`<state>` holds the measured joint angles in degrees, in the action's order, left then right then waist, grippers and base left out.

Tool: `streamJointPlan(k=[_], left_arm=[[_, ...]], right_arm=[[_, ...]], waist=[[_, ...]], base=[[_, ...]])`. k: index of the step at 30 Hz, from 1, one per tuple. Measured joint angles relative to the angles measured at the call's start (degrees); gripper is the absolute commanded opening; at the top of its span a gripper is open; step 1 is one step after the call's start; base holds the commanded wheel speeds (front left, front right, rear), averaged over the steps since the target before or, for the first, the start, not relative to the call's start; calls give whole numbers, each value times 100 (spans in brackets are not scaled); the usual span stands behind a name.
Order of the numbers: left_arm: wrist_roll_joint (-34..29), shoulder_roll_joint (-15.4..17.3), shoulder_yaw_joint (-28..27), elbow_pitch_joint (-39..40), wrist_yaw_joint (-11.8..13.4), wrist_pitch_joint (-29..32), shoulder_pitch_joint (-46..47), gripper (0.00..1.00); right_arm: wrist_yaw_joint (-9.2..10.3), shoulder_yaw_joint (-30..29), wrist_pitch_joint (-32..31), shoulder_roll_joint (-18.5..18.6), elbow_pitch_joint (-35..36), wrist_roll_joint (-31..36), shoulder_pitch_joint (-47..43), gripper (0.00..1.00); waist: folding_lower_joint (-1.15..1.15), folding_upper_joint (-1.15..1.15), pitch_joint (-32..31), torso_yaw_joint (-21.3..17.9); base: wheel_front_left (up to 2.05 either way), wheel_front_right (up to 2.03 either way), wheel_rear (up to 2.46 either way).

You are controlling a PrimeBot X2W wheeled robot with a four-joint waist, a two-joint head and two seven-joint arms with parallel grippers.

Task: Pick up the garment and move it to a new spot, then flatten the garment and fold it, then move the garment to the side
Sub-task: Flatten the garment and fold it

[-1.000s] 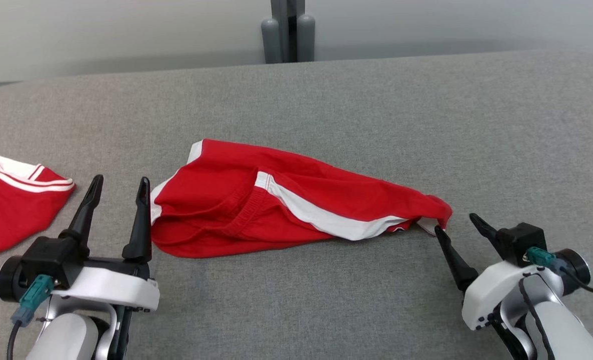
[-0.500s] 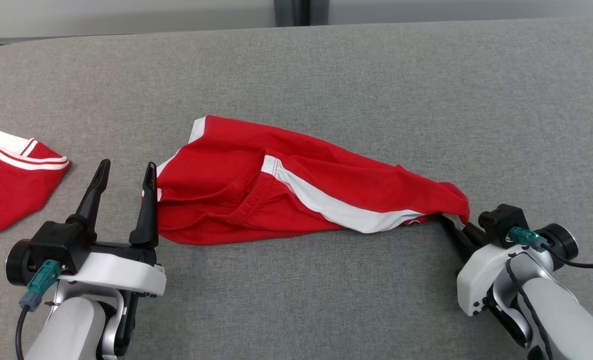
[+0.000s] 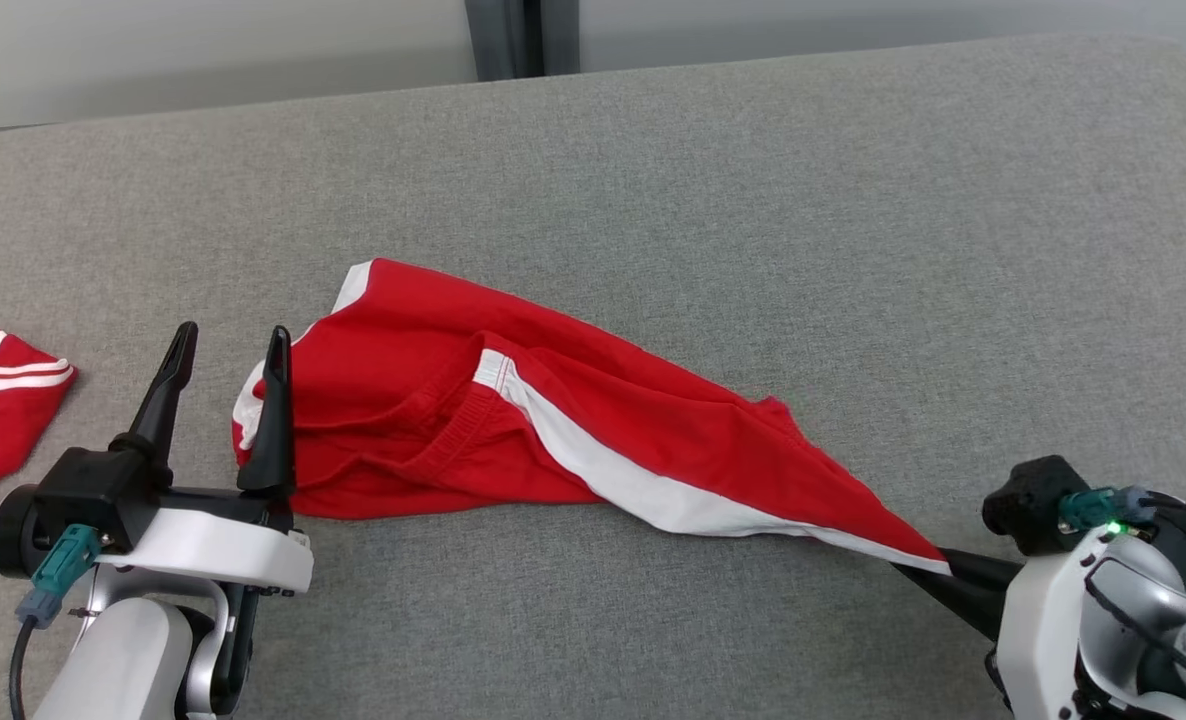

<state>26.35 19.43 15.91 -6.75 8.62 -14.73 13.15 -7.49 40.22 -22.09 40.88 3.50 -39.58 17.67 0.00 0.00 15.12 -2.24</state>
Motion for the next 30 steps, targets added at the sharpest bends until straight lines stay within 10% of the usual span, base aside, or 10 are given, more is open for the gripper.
streamJointPlan(k=[10, 30], left_arm=[[0, -20, 64, 22, -26, 0, 25, 100], [-81, -389, 495, -394, -355, 2, 748, 100]], right_arm=[[0, -849, -323, -81, 597, -907, 199, 0], [0, 324, 302, -1035, -2717, -1594, 2173, 4]], waist=[[0, 0, 24, 29], [0, 0, 548, 659]], base=[[0, 0, 0], [0, 0, 0]])
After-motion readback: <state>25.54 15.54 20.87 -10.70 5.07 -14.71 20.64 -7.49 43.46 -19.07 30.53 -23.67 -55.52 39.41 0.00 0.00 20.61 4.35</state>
